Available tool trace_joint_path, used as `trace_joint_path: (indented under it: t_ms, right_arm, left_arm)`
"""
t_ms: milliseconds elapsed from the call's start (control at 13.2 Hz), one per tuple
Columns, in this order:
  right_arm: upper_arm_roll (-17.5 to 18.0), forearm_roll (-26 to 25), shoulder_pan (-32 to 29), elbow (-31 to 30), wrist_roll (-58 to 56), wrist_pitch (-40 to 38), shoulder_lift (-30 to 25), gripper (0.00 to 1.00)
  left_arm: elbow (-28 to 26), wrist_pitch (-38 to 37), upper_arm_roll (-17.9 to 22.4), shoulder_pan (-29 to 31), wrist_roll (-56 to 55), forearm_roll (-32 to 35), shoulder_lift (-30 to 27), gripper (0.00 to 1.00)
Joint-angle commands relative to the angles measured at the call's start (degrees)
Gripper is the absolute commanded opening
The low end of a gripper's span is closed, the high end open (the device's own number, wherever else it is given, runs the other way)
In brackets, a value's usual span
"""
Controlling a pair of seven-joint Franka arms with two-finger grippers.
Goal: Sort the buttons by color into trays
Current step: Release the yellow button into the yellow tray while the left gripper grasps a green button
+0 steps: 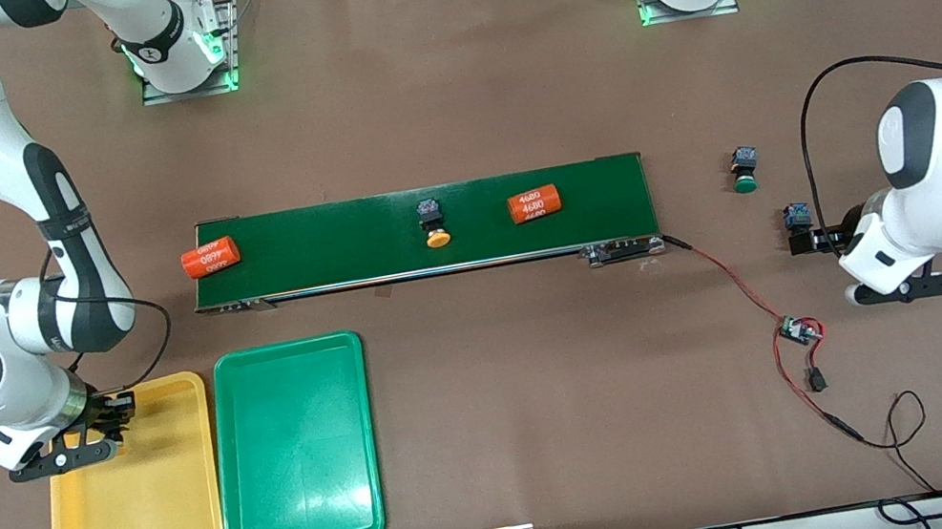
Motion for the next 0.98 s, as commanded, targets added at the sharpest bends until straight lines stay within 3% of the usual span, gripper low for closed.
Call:
trace_joint_path:
  t_ms: [0,76,151,378,529,907]
  right_arm:
    - [0.65,-0.84,-1.12,1.48,-0.85,0.42,1.06,0.25]
    - [0.65,-0.76,-1.47,1.48,-0.85,0.77,1.15,0.35]
    - [0.65,-0.76,-1.39,1.48,-0.85,0.77,1.15,0.64]
    - [0.73,-0.14,-0.69,1.48,-0.94,0.42,0.63,0.89]
    - [1.09,-0.05,0.02,1.22,-0.51,-2.46,-0.86,0.95]
    - [1.35,0.21,5.10,1.05,8.01,-17.22,-7.89,1.00]
  left_arm:
    - [-17.18,12.50,6.37,-2.68,0.07,-1.64,-10.09,1.00]
    - [-21.14,17.16,9.44,-4.60,0.15,-2.42,-11.33,1.00]
    - [-24.48,19.82,11.99,-6.27,0.42,-4.17,-12.12,1.00]
    - [-26.71,22.13,12.63,-6.99,0.59,-5.07,-10.82,1.00]
    - [-27.59,22.30,12.64,-6.99,0.59,-5.07,-7.84,1.00]
    - [-27.59,27.74,12.72,-6.91,0.77,-4.28,-3.43,1.00]
